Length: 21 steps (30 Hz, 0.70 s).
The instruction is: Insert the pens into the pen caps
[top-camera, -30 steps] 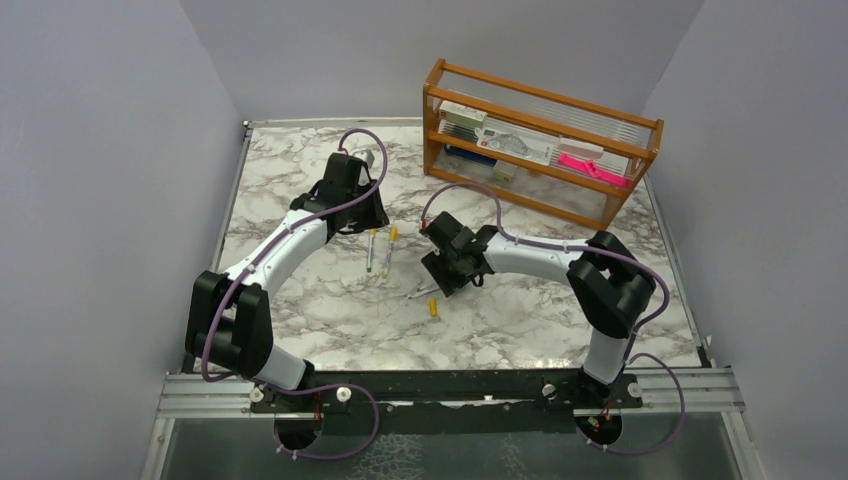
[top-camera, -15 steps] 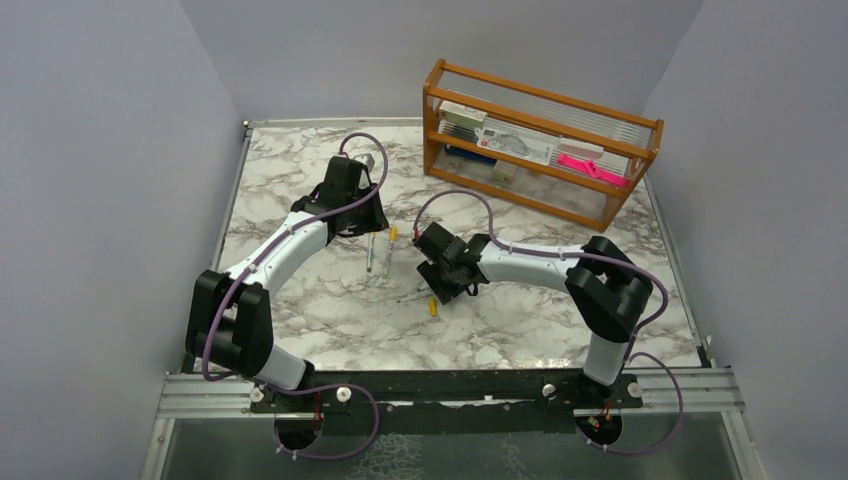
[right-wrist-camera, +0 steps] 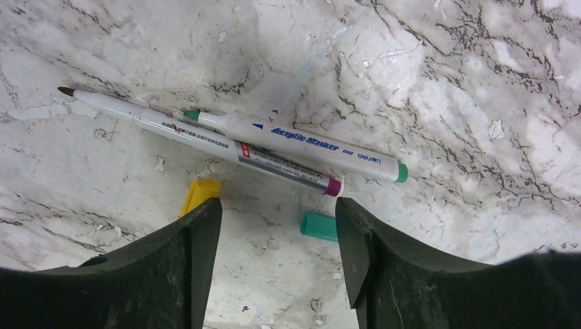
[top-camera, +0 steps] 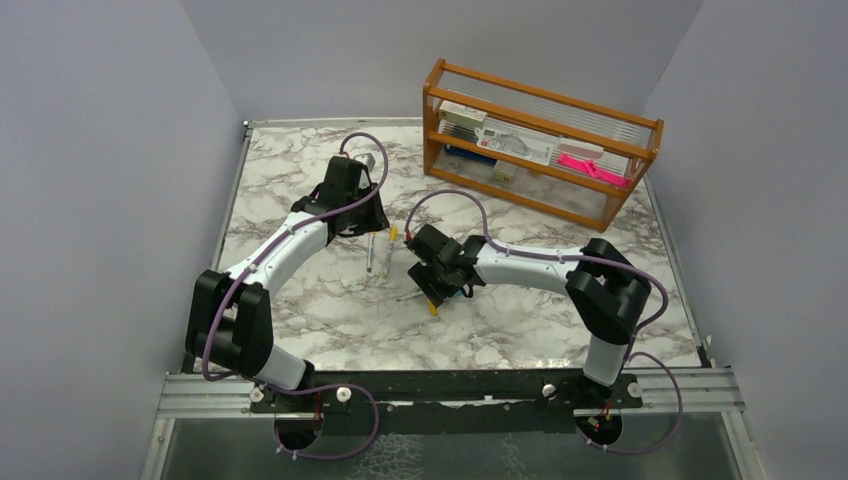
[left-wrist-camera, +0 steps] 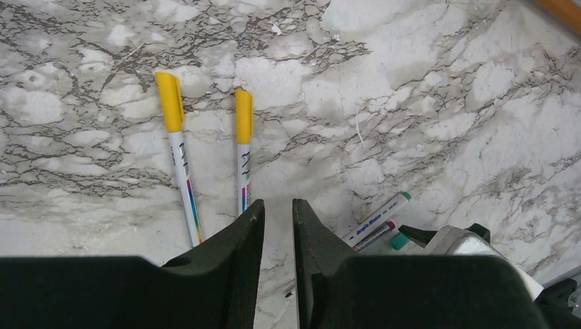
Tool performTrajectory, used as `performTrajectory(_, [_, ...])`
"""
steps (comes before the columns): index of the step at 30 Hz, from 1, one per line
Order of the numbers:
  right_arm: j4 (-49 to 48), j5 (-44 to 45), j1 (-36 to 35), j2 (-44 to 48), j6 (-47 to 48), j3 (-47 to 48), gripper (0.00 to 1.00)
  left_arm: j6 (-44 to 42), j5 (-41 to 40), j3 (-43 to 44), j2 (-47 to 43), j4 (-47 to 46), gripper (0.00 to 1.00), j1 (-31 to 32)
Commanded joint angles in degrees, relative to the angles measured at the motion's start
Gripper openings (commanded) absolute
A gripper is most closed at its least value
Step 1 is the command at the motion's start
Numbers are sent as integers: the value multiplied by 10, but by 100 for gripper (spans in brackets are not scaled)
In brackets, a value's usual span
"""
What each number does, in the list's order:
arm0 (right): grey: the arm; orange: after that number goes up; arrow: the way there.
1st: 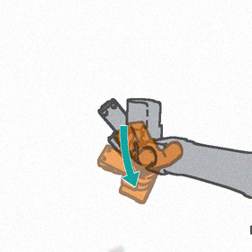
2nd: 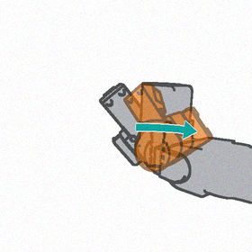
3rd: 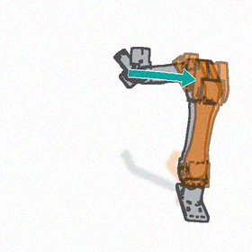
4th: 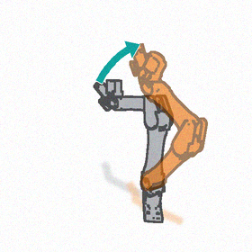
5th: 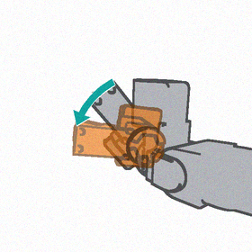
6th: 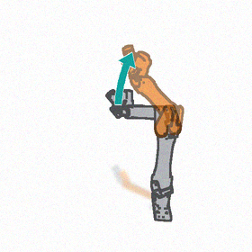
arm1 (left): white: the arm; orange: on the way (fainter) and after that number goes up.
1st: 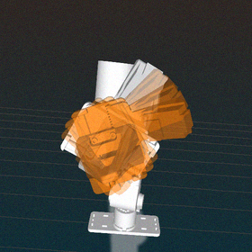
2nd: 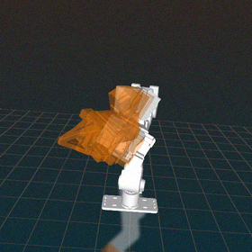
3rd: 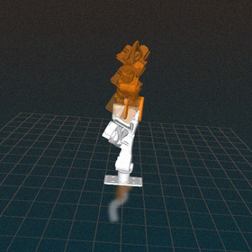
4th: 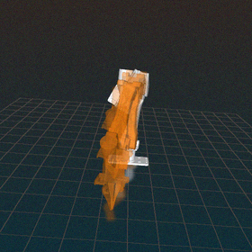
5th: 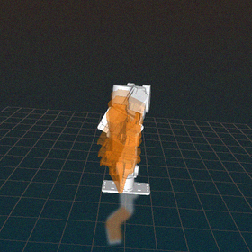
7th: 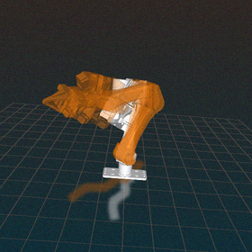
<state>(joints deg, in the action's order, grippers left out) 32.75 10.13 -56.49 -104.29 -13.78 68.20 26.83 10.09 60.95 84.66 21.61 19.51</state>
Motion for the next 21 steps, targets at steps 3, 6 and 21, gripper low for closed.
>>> performTrajectory(3, [-26, 19, -4, -21, 22, 11, 62, -5, 19, -11, -10, -11, 23, -1])
performTrajectory(6, [-41, 16, -4, -25, 29, 5, 62, -5, 19, -14, -13, -11, 23, -1])
performTrajectory(21, [-21, 1, -13, -23, 25, 17, 47, 0, 23, -19, -12, -12, 22, -1])
